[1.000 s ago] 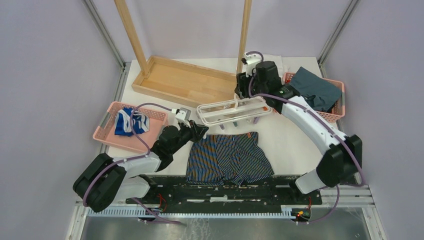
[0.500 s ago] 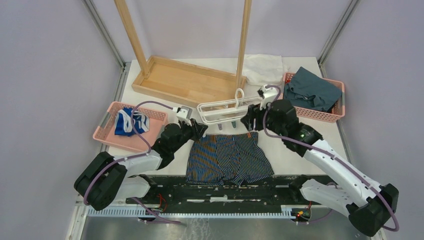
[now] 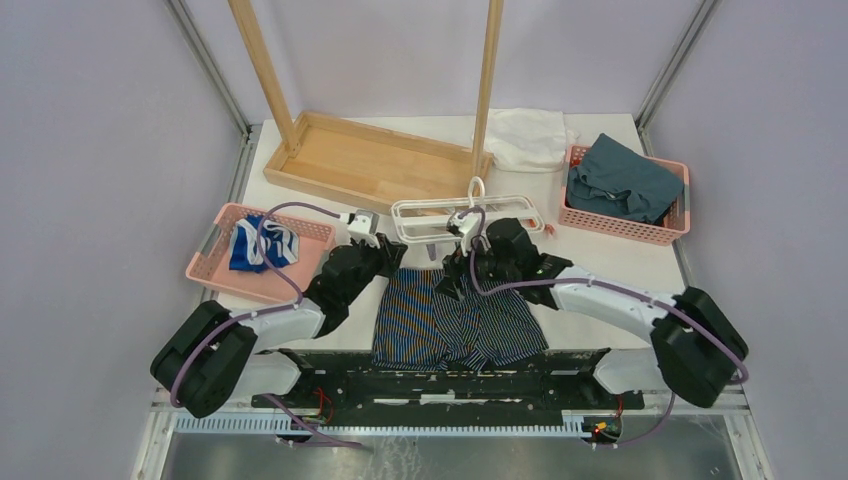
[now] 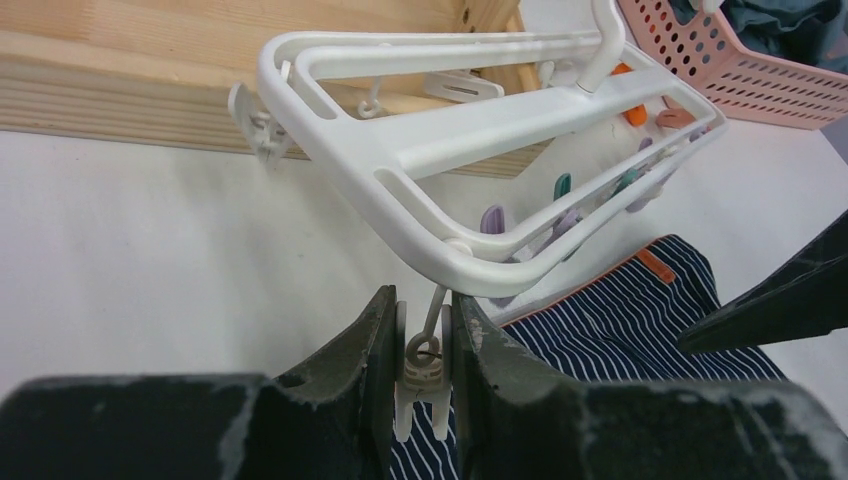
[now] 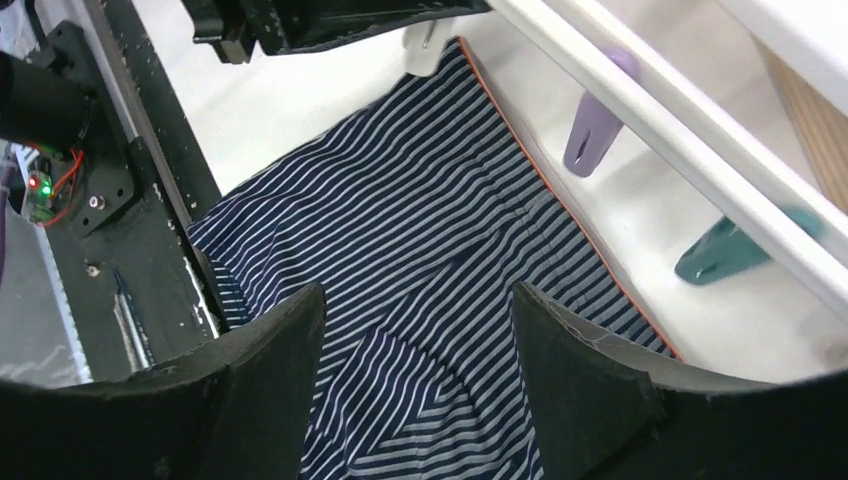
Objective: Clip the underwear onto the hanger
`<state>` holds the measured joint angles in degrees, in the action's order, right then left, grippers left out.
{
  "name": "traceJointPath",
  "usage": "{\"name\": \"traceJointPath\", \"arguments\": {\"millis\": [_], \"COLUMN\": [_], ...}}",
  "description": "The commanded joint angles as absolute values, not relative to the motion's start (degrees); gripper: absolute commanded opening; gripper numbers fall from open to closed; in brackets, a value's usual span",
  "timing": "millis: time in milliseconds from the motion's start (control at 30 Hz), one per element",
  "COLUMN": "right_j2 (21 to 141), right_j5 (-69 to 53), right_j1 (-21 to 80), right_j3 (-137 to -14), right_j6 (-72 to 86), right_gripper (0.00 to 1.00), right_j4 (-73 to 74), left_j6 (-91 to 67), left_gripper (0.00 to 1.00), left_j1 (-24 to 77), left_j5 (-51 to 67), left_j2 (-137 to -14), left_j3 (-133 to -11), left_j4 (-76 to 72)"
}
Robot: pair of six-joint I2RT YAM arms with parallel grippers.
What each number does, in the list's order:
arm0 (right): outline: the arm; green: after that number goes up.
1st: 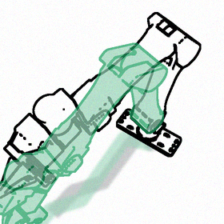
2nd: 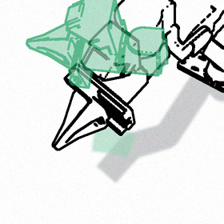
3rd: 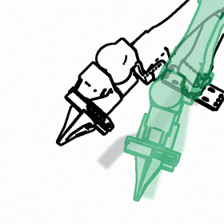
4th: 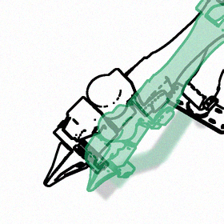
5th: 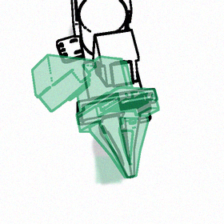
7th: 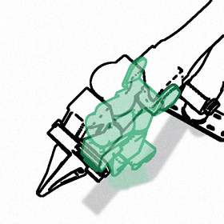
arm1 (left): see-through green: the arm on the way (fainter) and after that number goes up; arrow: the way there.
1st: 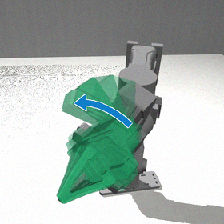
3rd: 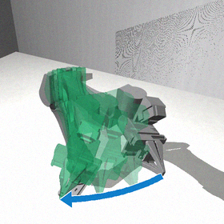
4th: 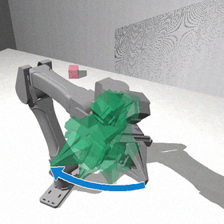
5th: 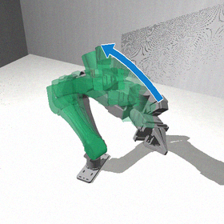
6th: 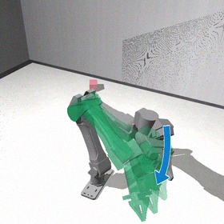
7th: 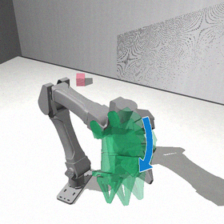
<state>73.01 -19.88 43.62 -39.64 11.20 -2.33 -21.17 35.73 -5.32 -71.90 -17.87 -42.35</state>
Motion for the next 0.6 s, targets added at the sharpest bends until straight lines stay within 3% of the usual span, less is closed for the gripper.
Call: {"name": "traceJointPath", "arguments": {"millis": [0, 233, 567], "right_j2": [79.44, 92.33, 100.34], "right_j5": [-28.16, -31.35, -25.4], "right_j1": [43.78, 43.77, 43.81], "right_j3": [-41.13, -40.88, -45.75], "right_j6": [3.84, -1.94, -9.82], "right_gripper": [0.77, 0.8, 0.82], "right_j4": [-18.0, -31.6, -28.47], "left_j6": [-19.23, -19.34, -18.91], "left_gripper": [0.03, 0.03, 0.03], "left_j1": [34.63, 34.37, 34.1], "left_j5": [-10.0, -8.39, -8.83], "left_j2": [-73.01, -75.74, -76.08], "left_j3": [-19.81, -21.03, -21.4], "left_j4": [-44.57, -44.26, -43.81]}}
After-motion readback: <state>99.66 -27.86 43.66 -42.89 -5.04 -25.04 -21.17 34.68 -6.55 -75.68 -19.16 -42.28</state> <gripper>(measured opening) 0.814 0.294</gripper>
